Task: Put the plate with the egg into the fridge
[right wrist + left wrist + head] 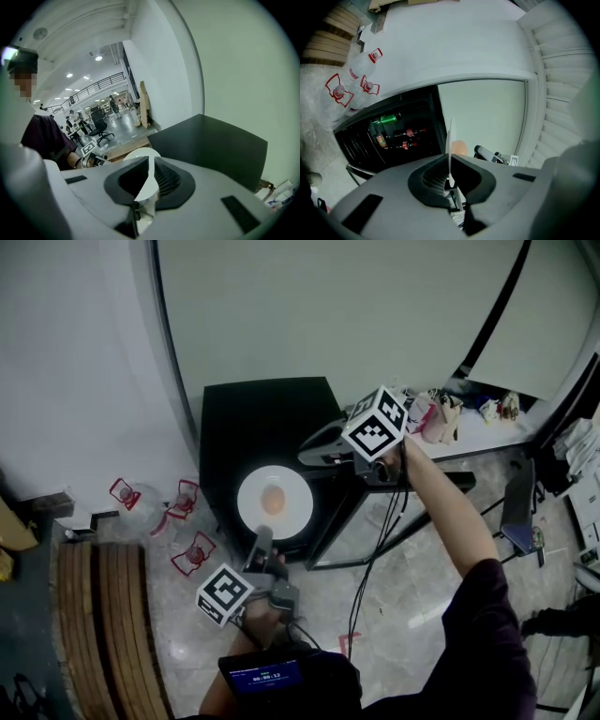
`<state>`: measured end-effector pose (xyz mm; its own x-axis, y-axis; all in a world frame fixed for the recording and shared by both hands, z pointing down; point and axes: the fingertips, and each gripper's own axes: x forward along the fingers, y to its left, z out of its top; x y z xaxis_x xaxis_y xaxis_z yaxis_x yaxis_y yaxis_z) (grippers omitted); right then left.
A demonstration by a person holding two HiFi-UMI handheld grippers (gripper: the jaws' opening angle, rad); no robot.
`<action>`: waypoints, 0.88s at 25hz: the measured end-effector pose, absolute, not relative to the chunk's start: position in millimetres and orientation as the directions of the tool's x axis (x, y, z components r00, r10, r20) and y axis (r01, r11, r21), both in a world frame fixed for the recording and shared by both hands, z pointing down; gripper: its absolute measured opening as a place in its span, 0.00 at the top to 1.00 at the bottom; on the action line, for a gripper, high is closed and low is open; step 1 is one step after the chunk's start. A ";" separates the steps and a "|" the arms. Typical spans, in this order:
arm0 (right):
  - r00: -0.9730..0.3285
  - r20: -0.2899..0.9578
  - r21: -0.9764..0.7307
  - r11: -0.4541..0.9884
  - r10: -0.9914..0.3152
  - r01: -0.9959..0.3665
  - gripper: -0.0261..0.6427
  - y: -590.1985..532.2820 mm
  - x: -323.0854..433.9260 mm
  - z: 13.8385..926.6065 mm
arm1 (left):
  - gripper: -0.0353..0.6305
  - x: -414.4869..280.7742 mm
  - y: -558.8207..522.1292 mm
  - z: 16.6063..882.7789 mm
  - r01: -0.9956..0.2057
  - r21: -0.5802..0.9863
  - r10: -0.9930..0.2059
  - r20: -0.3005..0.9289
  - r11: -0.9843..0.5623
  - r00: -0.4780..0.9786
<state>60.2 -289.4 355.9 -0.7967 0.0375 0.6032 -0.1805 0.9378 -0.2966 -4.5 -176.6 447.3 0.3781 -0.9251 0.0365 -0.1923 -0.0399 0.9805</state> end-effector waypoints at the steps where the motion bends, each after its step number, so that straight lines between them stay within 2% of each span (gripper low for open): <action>1: -0.806 0.591 -0.296 0.938 0.030 -0.182 0.90 -283.4 61.7 353.1 | 0.92 -4.5 -171.5 450.8 -0.193 0.981 -0.923 0.041 -0.036 0.383; 8: -0.846 0.521 -0.237 0.934 -0.111 -0.268 0.90 -230.7 80.9 337.5 | 0.92 -11.6 -142.4 510.3 -0.200 0.979 -0.894 0.127 0.043 0.430; 14: -0.800 0.499 -0.120 0.888 -0.332 -0.444 0.90 -188.3 115.5 364.6 | 0.92 -11.2 -150.8 583.4 -0.220 0.969 -0.879 0.196 0.107 0.435; 22: -0.777 0.477 -0.179 0.820 -0.411 -0.544 0.90 -170.8 125.6 447.1 | 0.92 3.1 -198.9 656.4 -0.179 0.975 -0.895 0.192 0.129 0.403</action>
<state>125.6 -170.8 447.1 -0.7765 -0.4113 0.4774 -0.5441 0.8197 -0.1789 3.1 -198.9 656.4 0.4032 -0.8948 0.1917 -0.1785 0.1286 0.9755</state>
